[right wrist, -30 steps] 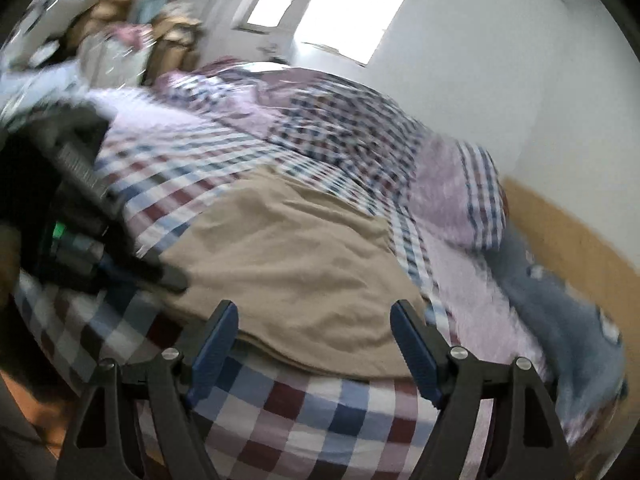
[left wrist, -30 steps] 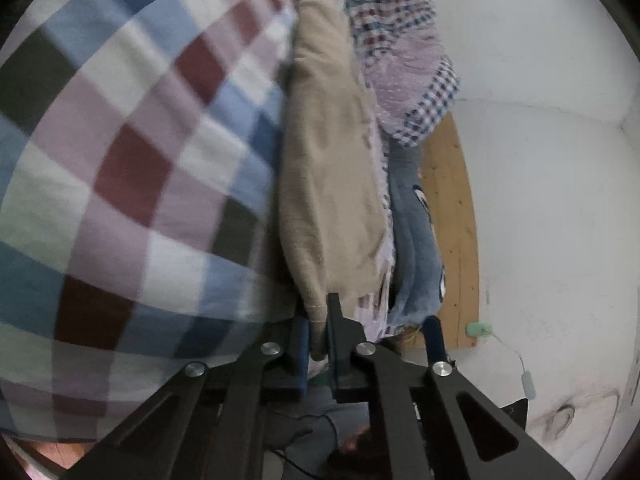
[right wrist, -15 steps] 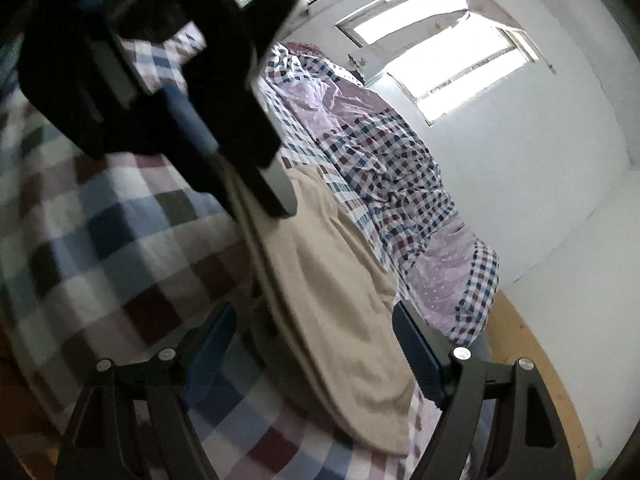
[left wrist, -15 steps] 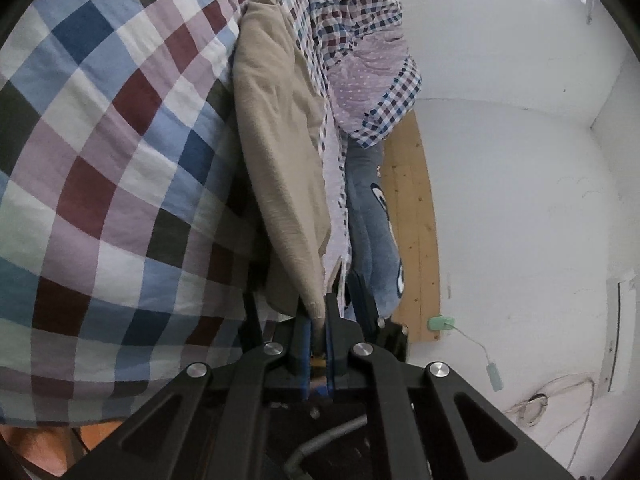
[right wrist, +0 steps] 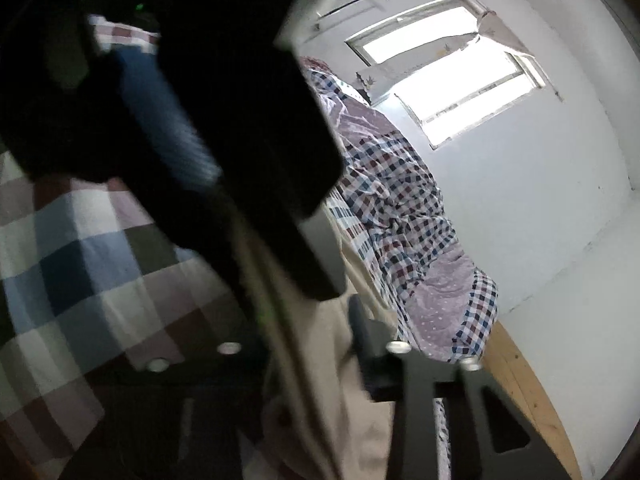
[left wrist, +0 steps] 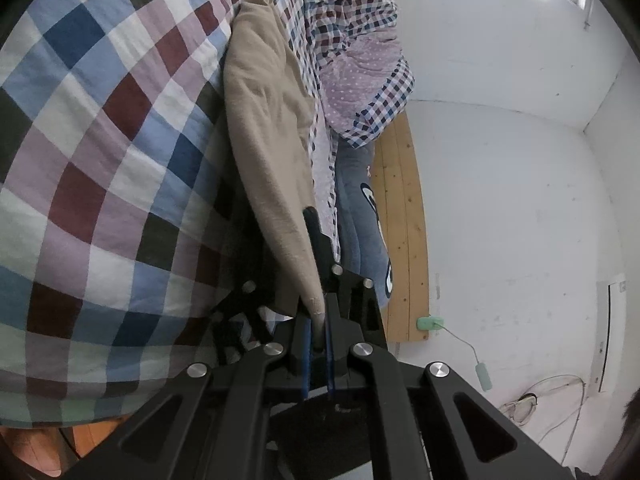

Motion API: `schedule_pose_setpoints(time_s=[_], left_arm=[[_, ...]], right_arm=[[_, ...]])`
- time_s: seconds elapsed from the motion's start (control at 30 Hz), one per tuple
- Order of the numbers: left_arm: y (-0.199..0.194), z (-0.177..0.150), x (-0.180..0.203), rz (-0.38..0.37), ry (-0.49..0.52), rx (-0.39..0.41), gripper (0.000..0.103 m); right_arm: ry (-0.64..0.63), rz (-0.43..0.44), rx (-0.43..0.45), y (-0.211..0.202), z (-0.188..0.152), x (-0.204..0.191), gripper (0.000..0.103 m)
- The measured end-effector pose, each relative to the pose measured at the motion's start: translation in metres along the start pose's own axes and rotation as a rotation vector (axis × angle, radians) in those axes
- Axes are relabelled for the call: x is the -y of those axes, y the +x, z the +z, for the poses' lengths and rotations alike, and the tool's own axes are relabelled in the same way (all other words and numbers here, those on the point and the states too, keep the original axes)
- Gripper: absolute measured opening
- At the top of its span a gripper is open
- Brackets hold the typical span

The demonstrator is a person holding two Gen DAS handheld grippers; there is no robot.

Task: Fold clothes

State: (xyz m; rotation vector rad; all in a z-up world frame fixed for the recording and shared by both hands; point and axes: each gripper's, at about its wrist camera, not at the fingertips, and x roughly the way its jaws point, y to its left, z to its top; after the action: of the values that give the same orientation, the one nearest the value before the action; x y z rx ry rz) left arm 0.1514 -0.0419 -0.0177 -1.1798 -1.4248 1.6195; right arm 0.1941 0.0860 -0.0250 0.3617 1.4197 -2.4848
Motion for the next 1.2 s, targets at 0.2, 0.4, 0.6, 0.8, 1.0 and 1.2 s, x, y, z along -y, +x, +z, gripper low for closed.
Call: schedule_pose_setpoints(time_s=[0.2,0.4,0.6,0.8,1.0,1.2], left_arm=[[0.001,0.009,0.006,0.026,0.032,0.023,0.024],[-0.015,0.025,0.002,0.08,0.019,0.11,0.076],[-0.003,0.074,0.008,0.149,0.067,0.109,0.076],[0.036,0.138,0.016,0.22,0.153,0.048,0.076],[0.066,0.201,0.019,0.233,0.173,0.017,0.076],[0.086,0.24,0.018,0.264,0.203,0.01,0.076]], right_arm=[[0.073,0.055,-0.009,0.006,-0.003,0.015,0.007],[0.188,0.09,-0.003,0.009,-0.001,0.042,0.006],[0.275,0.123,0.003,0.001,0.012,0.062,0.006],[0.355,0.14,0.012,-0.006,0.011,0.081,0.006],[0.465,0.16,0.024,-0.012,0.004,0.104,0.006],[0.538,0.179,0.037,-0.015,-0.003,0.12,0.006]])
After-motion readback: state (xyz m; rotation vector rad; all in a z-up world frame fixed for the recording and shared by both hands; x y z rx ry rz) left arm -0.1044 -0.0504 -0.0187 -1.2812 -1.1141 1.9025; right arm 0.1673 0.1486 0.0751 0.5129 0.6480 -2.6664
